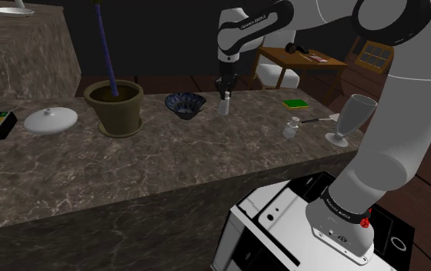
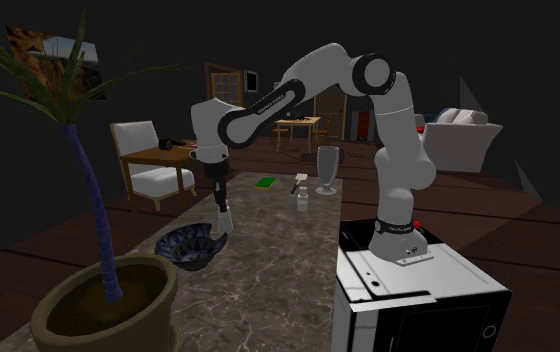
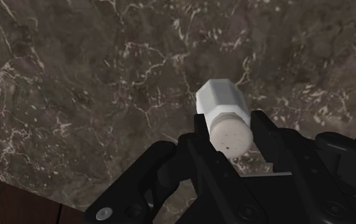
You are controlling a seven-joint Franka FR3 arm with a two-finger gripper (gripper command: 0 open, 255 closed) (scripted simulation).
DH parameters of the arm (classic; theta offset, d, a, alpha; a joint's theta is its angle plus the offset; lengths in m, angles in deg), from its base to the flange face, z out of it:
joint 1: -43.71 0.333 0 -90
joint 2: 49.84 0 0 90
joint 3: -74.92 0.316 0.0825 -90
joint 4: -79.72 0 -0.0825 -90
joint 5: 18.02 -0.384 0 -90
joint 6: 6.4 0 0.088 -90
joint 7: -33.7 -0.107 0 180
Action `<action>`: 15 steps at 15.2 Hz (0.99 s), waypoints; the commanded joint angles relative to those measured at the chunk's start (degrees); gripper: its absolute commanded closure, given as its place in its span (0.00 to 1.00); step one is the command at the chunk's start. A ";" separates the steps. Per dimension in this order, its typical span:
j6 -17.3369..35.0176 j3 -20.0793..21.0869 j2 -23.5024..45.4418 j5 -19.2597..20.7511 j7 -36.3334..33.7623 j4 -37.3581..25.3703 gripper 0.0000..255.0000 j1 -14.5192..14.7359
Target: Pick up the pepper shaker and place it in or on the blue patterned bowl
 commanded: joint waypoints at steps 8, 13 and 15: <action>-3.38 0.05 -1.44 -0.17 0.27 -1.90 1.00 0.01; -6.83 0.08 -2.65 -0.31 0.55 -4.15 1.00 0.02; -8.24 0.10 -3.06 -0.37 0.65 -5.15 1.00 0.03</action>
